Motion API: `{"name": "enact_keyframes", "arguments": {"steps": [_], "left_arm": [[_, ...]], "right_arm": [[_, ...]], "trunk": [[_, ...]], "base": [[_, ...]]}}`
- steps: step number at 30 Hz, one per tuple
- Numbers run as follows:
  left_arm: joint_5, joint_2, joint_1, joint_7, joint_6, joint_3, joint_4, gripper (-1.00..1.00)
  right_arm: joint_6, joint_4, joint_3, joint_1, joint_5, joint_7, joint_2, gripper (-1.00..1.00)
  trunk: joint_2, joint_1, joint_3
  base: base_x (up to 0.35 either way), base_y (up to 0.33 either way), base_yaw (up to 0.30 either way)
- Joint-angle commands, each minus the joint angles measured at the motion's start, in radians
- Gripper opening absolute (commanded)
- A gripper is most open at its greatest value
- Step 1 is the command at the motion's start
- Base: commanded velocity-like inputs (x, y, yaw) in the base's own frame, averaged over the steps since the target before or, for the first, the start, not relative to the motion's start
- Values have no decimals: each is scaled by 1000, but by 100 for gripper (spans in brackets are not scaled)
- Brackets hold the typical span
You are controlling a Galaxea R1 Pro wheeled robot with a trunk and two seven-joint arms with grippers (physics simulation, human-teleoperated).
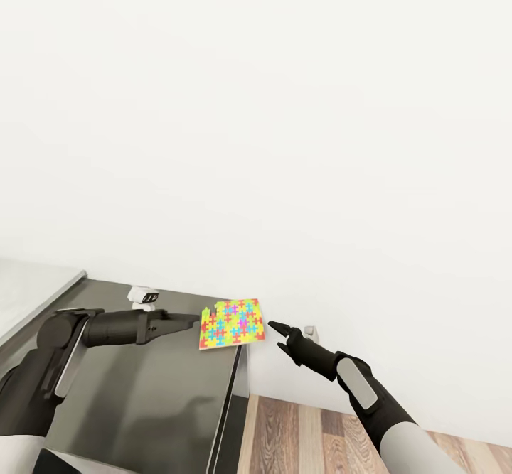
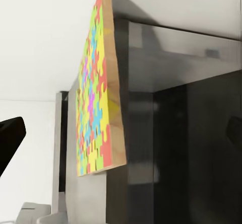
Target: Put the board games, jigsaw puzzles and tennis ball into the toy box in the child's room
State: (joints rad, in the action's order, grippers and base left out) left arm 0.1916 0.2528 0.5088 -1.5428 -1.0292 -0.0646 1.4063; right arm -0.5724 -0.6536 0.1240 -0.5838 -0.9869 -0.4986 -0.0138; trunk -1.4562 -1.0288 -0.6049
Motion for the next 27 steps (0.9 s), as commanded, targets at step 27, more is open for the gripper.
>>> {"name": "enact_keyframes", "arguments": {"steps": [27], "left_arm": [[0, 0, 0, -3, -11, 0, 0, 100]], "right_arm": [[-5, -3, 0, -1, -5, 0, 0, 100]], "trunk": [[-15, -8, -3]], "base": [[0, 0, 63]]}}
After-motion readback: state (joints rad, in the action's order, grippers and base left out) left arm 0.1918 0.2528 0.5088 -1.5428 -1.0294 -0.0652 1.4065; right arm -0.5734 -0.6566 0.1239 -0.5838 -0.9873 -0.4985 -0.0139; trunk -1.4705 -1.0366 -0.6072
